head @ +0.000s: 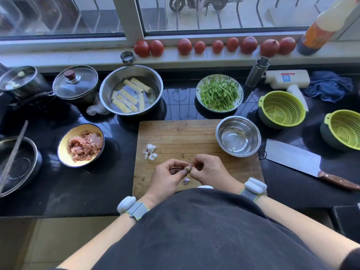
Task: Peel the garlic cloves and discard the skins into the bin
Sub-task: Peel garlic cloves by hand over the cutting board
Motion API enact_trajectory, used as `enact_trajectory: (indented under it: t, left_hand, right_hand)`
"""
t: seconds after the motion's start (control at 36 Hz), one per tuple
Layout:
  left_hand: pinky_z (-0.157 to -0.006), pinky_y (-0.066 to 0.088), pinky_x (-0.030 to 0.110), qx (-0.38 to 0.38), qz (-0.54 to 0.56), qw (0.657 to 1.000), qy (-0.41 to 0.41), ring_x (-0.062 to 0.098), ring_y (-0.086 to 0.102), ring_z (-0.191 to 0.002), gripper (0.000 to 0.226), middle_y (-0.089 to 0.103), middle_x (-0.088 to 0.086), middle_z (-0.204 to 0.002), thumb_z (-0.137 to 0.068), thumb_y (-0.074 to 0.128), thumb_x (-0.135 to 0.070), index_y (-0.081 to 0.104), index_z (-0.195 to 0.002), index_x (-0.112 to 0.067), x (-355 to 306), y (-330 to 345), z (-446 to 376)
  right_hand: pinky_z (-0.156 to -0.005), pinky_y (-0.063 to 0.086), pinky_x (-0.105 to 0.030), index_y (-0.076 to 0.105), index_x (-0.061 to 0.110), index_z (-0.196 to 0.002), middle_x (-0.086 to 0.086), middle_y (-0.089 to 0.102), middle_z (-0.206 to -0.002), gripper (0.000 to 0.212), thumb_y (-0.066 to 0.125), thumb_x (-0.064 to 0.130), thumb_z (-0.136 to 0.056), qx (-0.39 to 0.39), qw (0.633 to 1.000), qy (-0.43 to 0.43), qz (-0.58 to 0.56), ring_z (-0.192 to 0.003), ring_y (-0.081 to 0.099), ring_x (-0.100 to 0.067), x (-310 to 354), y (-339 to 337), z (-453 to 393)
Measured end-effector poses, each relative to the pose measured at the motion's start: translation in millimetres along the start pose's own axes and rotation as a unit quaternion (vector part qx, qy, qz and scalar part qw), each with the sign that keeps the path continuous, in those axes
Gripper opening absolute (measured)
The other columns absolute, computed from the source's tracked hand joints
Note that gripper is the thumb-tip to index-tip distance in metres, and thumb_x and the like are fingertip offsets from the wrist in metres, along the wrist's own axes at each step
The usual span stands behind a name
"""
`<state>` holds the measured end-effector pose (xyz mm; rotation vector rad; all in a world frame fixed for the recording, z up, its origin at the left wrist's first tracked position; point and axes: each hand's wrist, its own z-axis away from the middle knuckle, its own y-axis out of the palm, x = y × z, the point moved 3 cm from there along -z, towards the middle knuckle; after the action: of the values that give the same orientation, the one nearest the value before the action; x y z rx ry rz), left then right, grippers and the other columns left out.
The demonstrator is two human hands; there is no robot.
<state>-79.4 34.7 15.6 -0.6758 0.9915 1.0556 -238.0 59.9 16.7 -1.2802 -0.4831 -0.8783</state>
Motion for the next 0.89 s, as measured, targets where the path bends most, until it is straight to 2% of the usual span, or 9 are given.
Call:
enact_trajectory:
  t: [0.14,0.36,0.47,0.58,0.72,0.78,0.89]
  left_hand:
    - [-0.075,0.054,0.016,0.005,-0.001,1.000,0.006,0.008,0.074,-0.085,0.018,0.078,-0.003,-0.085,-0.087,0.071,0.007,0.072,-0.091,-0.011,-2,0,0]
    - [-0.078,0.055,0.018,0.004,0.014,1.000,0.014,0.009,0.074,-0.088,0.017,0.078,-0.002,-0.088,-0.087,0.071,0.007,0.073,-0.092,-0.010,-1,0,0]
    - [-0.080,0.057,0.023,0.001,0.034,0.999,0.012,0.013,0.074,-0.089,0.014,0.078,0.004,-0.091,-0.085,0.073,0.004,0.073,-0.093,-0.008,1,0,-2]
    - [-0.081,0.059,0.028,-0.014,0.097,0.995,-0.010,0.024,0.074,-0.093,0.013,0.076,0.014,-0.095,-0.089,0.066,0.009,0.070,-0.094,-0.002,8,-2,-6]
    - [-0.072,0.061,0.029,-0.028,0.189,0.980,-0.055,0.021,0.071,-0.074,0.022,0.076,0.009,-0.094,-0.093,0.055,0.013,0.066,-0.101,-0.004,14,-3,-8]
    - [-0.070,0.061,0.028,-0.030,0.199,0.978,-0.062,0.021,0.070,-0.074,0.023,0.076,0.010,-0.094,-0.094,0.054,0.014,0.067,-0.101,-0.003,15,-2,-9]
    - [-0.070,0.059,0.025,-0.030,0.185,0.981,-0.058,0.022,0.070,-0.078,0.025,0.075,0.010,-0.093,-0.093,0.054,0.015,0.070,-0.096,-0.004,14,-3,-9]
  right_hand:
    - [-0.055,0.037,-0.015,0.057,0.026,-0.064,0.010,0.057,-0.060,0.023,0.070,0.017,-0.080,0.010,1.000,0.017,-0.008,-0.057,0.049,-0.002,1,-1,0]
    - [-0.055,0.037,-0.014,0.061,0.021,-0.068,0.009,0.057,-0.062,0.017,0.072,0.019,-0.081,0.023,0.999,0.036,-0.017,-0.057,0.048,-0.002,3,-5,2]
    - [-0.056,0.039,-0.014,0.063,0.020,-0.070,0.008,0.058,-0.065,0.015,0.071,0.020,-0.082,0.032,0.998,0.044,-0.012,-0.060,0.049,-0.003,3,-6,2]
    - [-0.055,0.037,-0.012,0.061,0.023,-0.068,0.008,0.058,-0.063,0.017,0.069,0.017,-0.081,0.028,0.998,0.052,-0.015,-0.060,0.049,-0.003,0,-6,2]
    - [-0.062,0.037,-0.016,0.064,0.020,-0.070,0.007,0.062,-0.066,0.012,0.066,0.019,-0.082,0.018,0.998,0.052,-0.013,-0.065,0.052,-0.004,-4,-7,1]
    - [-0.062,0.036,-0.016,0.063,0.021,-0.071,0.008,0.061,-0.067,0.013,0.064,0.020,-0.084,0.022,0.998,0.055,-0.008,-0.068,0.052,-0.005,-4,-6,0]
    - [-0.071,0.039,-0.028,0.065,0.020,-0.076,0.004,0.066,-0.077,0.018,0.058,0.024,-0.092,0.044,0.996,0.076,0.010,-0.080,0.057,-0.017,-7,-2,-2]
